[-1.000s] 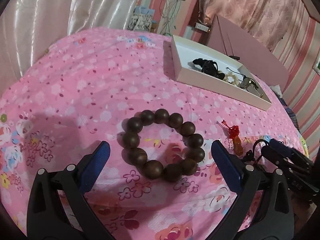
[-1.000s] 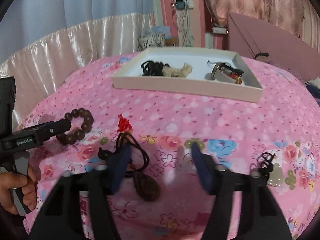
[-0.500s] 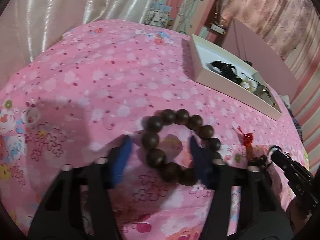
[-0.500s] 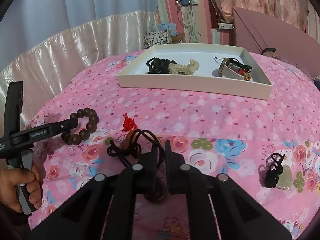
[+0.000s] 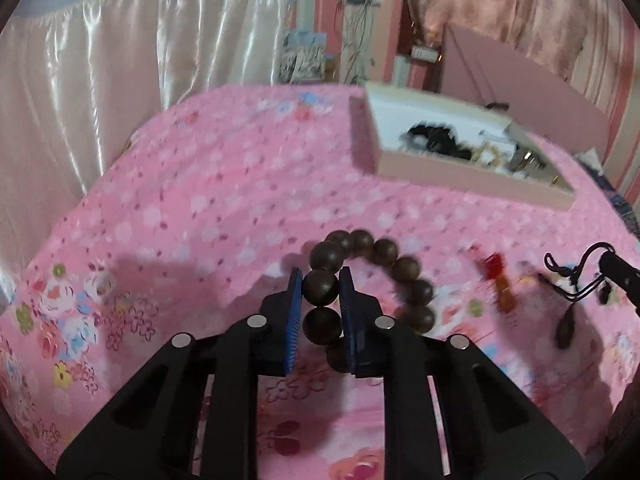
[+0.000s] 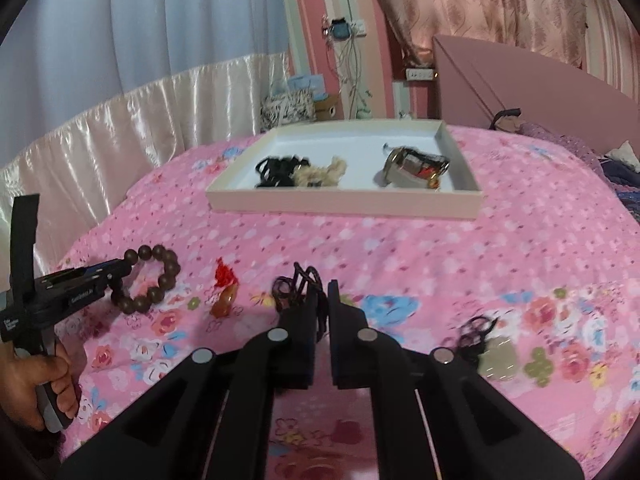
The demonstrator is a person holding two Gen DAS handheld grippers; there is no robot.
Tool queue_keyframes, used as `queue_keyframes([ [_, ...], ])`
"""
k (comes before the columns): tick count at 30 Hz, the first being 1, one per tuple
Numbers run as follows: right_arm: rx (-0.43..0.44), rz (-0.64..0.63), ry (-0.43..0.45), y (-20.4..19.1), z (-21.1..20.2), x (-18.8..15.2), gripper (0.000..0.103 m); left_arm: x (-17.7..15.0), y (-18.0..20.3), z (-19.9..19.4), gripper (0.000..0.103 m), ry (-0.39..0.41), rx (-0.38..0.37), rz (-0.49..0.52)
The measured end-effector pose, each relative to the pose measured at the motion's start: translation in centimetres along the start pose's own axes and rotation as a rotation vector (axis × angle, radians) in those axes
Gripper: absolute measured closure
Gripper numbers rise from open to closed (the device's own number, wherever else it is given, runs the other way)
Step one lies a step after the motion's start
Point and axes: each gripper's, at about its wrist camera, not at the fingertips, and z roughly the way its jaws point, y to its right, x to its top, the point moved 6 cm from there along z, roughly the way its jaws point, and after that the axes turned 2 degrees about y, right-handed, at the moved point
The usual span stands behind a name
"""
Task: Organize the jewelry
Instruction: 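Grasp the wooden bead bracelet with the left tool while the right grasps the black-cord jade pendant, then lower the bead bracelet into the tray with the left tool while the right releases the pendant there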
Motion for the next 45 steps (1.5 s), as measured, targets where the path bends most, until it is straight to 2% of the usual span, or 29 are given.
queue_keyframes([
  [3,0.043,0.007,0.013,0.4,-0.5,1.1,0.099,1.9,1.0,-1.9,0.086,0.06,-0.024,0.035],
  [10,0.047,-0.03,0.102,1.1,-2.1,5.6,0.099,6.9,5.4,-5.6,0.086,0.21,-0.103,0.144],
  [15,0.02,-0.046,0.161,1.9,-2.4,9.0,0.099,10.6,7.8,-5.9,0.086,0.287,-0.141,0.176],
  [23,-0.064,-0.087,0.23,3.1,-0.7,13.9,0.099,15.5,10.1,-4.2,0.086,0.362,-0.155,0.145],
  [30,-0.113,-0.104,0.243,4.1,2.6,17.0,0.099,17.4,10.8,-0.6,0.086,0.363,-0.143,0.126],
  [33,-0.095,-0.101,0.235,4.4,4.4,18.3,0.099,18.3,11.4,1.3,0.086,0.338,-0.157,0.113],
  [36,-0.071,-0.08,0.232,4.8,5.6,19.1,0.099,19.1,12.0,2.1,0.086,0.35,-0.153,0.121],
  [40,-0.023,-0.066,0.214,4.7,7.1,19.0,0.099,19.5,12.5,3.9,0.086,0.343,-0.183,0.098],
  [45,-0.013,-0.091,0.209,3.3,7.9,18.3,0.099,18.0,12.8,6.2,0.086,0.314,-0.204,0.081],
])
